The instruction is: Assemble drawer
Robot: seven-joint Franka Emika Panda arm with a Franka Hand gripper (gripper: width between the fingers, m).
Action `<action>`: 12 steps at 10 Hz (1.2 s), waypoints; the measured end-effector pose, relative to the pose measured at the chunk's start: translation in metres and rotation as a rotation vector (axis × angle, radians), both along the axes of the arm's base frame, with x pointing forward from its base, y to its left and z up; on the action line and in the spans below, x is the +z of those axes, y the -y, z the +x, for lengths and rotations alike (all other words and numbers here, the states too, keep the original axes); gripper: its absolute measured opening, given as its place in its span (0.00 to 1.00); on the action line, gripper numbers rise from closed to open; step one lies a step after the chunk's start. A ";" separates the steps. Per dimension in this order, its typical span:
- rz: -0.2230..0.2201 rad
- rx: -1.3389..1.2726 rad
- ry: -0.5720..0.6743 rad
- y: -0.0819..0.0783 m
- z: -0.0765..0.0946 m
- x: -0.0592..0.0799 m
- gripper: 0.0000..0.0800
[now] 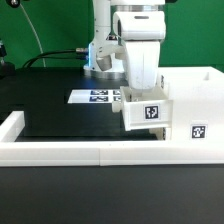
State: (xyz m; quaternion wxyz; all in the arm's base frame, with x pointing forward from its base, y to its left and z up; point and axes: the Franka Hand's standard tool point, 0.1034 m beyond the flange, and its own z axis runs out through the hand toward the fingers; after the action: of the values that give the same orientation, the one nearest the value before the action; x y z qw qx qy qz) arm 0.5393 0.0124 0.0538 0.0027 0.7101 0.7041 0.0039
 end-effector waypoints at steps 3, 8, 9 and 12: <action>0.000 -0.001 0.000 0.001 0.000 0.000 0.06; -0.016 0.000 0.025 0.004 0.001 0.025 0.71; -0.022 0.000 0.033 0.006 0.000 0.033 0.71; -0.041 0.038 0.029 0.034 0.002 0.043 0.81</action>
Offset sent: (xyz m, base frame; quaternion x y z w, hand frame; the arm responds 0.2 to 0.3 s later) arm 0.0000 0.0000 0.0000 0.0000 0.0000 0.0000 1.0000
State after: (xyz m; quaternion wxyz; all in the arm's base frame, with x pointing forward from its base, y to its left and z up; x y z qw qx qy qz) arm 0.5409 -0.0220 0.0971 0.0275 0.6960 0.7175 -0.0003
